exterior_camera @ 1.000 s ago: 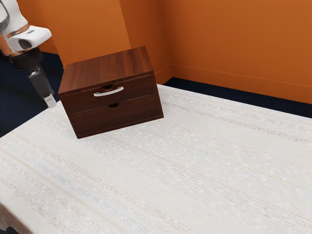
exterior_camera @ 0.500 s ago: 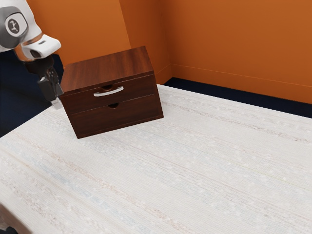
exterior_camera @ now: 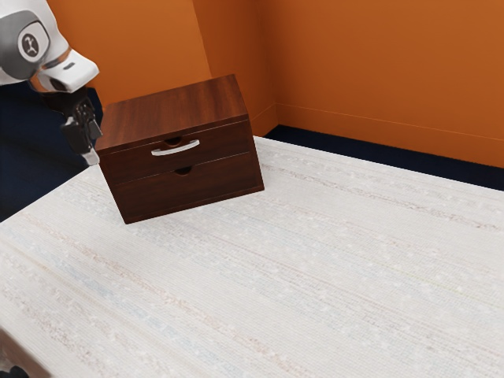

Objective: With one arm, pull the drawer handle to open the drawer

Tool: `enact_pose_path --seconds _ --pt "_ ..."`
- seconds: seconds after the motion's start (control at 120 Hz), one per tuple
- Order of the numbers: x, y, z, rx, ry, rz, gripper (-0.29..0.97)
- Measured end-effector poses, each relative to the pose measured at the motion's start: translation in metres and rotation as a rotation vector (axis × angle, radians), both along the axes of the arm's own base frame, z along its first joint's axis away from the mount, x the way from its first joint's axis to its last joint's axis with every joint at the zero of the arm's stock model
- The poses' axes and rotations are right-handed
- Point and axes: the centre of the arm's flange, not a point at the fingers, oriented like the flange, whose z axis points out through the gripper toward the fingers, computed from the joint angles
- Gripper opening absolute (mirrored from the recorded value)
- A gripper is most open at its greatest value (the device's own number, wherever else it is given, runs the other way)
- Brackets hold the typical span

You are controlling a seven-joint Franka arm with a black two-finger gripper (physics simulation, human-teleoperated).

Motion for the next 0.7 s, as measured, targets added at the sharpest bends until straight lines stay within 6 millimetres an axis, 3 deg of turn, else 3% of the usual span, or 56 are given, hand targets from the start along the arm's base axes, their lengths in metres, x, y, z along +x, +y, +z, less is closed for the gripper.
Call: enact_pose_path --seconds 0.175,0.375,0.558,0.7 --pt "0.012 0.002 -0.008 0.030 -0.010 -0.018 0.68" --pt "0.033 -0.016 -0.019 0.060 -0.007 -0.063 0.68" --pt "0.043 -0.009 -0.025 0.087 -0.026 -0.059 0.68" --pt "0.063 -0.018 -0.036 0.101 -0.042 -0.077 0.60"
